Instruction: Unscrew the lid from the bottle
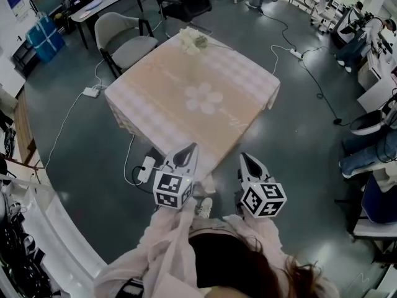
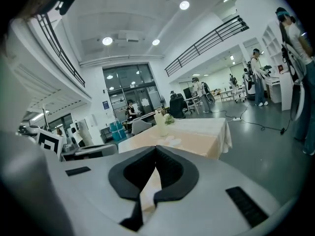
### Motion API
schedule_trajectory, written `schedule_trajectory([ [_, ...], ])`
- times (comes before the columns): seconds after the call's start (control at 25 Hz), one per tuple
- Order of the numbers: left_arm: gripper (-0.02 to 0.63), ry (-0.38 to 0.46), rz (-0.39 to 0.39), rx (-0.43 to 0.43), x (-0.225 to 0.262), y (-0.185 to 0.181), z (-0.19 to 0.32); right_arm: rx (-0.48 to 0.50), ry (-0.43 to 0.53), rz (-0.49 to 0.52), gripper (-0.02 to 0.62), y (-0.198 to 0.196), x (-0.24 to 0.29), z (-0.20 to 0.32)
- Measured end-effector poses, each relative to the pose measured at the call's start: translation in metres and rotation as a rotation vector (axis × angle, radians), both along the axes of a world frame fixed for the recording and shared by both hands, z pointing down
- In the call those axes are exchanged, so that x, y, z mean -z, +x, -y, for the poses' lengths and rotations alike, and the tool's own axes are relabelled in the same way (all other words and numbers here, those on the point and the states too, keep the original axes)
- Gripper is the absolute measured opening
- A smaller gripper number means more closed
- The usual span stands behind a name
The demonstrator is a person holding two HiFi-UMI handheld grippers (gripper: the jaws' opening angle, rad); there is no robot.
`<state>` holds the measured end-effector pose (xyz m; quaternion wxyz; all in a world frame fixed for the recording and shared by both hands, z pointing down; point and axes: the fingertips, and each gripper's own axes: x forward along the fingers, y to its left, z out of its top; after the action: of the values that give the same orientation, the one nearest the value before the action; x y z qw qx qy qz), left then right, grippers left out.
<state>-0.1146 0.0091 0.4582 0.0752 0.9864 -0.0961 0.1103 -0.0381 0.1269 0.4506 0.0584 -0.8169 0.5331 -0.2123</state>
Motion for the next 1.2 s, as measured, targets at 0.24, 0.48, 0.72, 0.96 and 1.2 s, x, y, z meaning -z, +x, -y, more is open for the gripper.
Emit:
schedule_trajectory([
  [0.24, 0.026, -0.008, 0.013, 0.003, -0.006, 0.019, 0.015, -0.004, -0.009, 0.015, 0.012, 0.022, -0.007, 0.016],
  [0.48, 0.026, -0.017, 0.025, -0.003, -0.015, 0.024, 0.020, 0.000, -0.013, 0.025, 0.012, 0.025, -0.015, 0.023],
  [0.72, 0.026, -0.021, 0.017, -0.032, -0.015, 0.033, 0.014, -0.022, -0.019, 0.021, 0.012, 0.027, -0.017, 0.015],
  [0.96, 0.026, -0.026, 0.021, -0.068, -0.017, 0.036, -0.002, -0.057, -0.026, 0.028, 0.012, 0.027, -0.019, -0.001],
  [1.2, 0.026, -0.040, 0.025, -0.088, -0.018, 0.034, -0.016, -0.074, -0.035, 0.036, 0.012, 0.024, -0.022, -0.014],
])
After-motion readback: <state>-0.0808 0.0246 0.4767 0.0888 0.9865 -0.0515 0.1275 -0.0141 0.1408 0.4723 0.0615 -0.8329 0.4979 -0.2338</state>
